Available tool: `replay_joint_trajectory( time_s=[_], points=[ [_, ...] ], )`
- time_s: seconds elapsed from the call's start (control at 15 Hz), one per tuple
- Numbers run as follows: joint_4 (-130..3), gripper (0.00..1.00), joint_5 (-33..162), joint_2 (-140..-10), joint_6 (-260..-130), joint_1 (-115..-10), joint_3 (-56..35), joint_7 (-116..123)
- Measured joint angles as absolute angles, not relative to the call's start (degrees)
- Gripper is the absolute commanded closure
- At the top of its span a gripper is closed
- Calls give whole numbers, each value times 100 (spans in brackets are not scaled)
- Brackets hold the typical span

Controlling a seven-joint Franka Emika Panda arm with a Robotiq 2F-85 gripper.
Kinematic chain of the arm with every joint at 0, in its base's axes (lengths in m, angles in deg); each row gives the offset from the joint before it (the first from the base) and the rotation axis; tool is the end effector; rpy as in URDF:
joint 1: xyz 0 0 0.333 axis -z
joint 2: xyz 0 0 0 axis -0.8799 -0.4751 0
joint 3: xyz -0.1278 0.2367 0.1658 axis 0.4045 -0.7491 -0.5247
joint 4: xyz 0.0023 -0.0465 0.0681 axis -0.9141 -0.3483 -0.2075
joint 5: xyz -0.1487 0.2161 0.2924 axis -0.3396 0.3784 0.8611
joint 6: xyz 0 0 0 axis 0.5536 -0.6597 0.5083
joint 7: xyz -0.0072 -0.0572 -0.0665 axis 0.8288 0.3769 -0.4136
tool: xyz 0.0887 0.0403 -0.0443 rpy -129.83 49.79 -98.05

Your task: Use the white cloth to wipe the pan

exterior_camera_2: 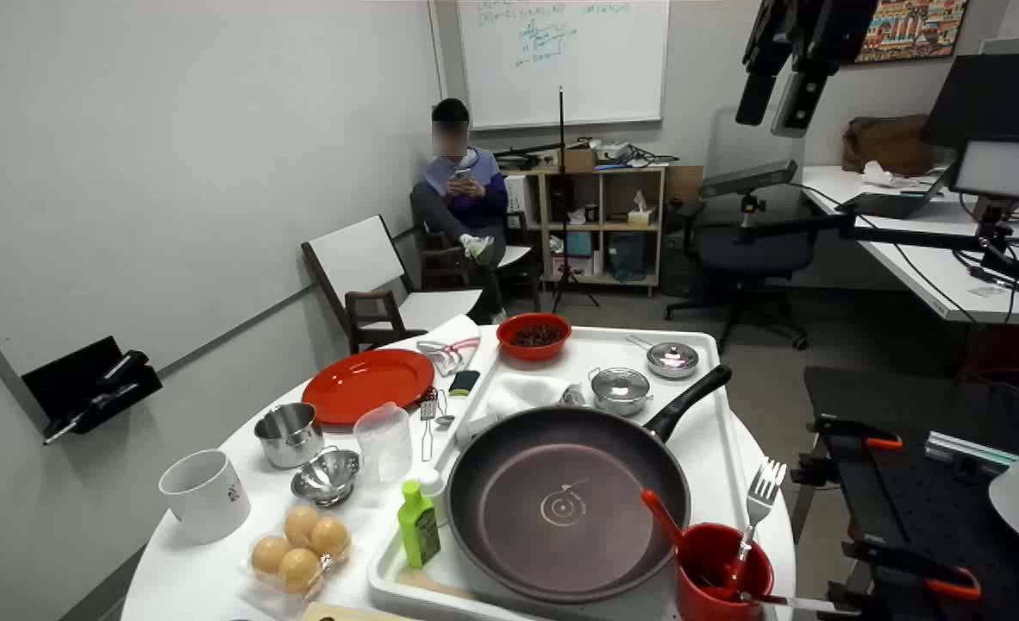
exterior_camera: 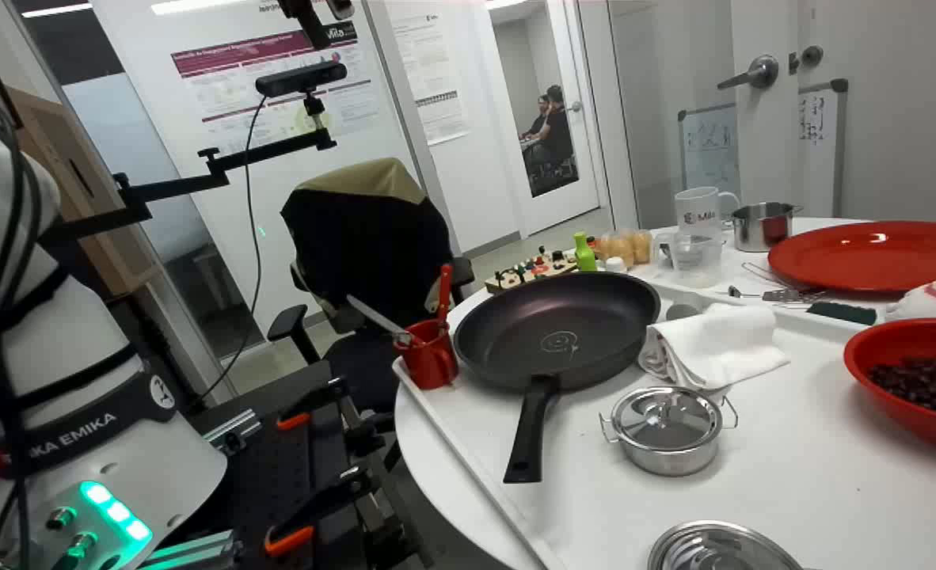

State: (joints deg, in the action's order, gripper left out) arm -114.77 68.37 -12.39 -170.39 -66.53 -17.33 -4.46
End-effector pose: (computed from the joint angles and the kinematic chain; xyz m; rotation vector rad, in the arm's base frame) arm 0.3268 0.0509 0.5531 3.0912 0.2894 0.3267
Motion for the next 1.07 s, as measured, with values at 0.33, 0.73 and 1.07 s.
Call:
replay_joint_trajectory(
  time_s=[0.33,0.73,1.07],
  points=[
    [-11477,0,6837,-1239,-17039,-6653,-1733,-446],
    [-11477,0,6837,-1244,-17025,-6649,-1731,-437],
    [-11312,0,6835,-1531,-17130,-6546,-1584,-439]
  ],
)
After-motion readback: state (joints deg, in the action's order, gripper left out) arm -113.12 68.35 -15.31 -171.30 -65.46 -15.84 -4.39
